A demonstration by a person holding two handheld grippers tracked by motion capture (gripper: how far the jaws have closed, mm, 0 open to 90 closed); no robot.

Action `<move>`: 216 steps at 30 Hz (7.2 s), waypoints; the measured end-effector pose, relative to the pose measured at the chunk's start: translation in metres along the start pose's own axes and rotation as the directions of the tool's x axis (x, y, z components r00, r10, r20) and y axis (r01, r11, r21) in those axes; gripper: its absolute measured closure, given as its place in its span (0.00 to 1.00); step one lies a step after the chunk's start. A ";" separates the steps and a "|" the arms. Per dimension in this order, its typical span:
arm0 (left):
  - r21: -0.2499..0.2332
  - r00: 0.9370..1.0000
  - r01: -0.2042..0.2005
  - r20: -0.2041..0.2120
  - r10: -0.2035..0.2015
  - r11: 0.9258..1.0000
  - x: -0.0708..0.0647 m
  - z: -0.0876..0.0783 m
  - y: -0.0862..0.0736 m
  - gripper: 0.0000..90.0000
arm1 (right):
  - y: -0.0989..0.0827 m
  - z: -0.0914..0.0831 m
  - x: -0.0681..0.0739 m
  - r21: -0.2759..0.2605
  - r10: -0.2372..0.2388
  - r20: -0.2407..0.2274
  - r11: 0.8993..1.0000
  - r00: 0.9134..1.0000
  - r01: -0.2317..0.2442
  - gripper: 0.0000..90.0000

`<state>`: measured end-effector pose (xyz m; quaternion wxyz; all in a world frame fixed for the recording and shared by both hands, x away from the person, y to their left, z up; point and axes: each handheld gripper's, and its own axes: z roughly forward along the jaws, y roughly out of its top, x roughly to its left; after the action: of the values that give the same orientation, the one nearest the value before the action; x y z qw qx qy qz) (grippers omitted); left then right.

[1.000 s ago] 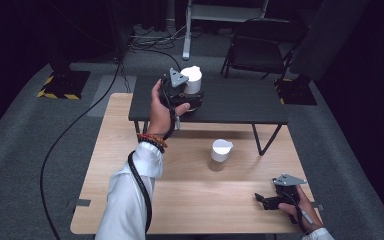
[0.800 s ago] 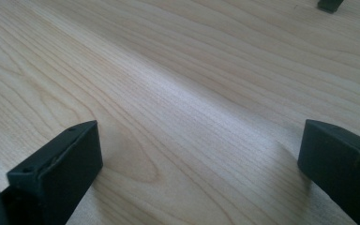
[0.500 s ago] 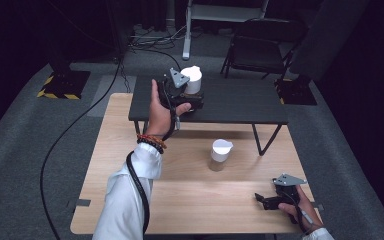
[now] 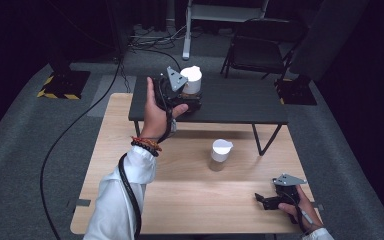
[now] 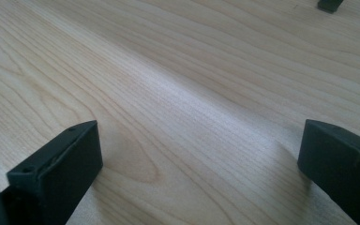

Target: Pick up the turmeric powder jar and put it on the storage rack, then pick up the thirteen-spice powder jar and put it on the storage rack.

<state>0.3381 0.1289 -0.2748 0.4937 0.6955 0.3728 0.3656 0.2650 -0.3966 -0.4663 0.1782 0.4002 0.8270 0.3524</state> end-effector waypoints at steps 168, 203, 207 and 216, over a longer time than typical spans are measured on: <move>0.506 0.965 -0.070 0.254 -0.072 0.860 0.037 -0.051 -0.212 0.00 | -0.003 -0.041 0.025 -0.184 -0.007 0.102 0.983 0.995 0.026 0.01; 0.507 0.965 -0.068 0.252 -0.073 0.859 0.037 -0.051 -0.212 0.00 | 0.034 -0.008 0.037 -0.182 -0.078 0.048 0.980 0.996 0.086 0.01; 0.507 0.965 -0.068 0.252 -0.072 0.859 0.037 -0.051 -0.212 0.00 | 0.038 -0.002 0.039 -0.183 -0.077 0.045 0.980 0.996 0.084 0.01; 0.507 0.965 -0.068 0.252 -0.072 0.859 0.037 -0.051 -0.212 0.00 | 0.052 0.011 0.040 -0.191 -0.079 0.021 0.978 0.997 0.082 0.01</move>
<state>0.2768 0.2322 -0.4607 0.3366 0.8432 0.3885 0.1576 0.2745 -0.3383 -0.4365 0.2354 0.3496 0.8037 0.4201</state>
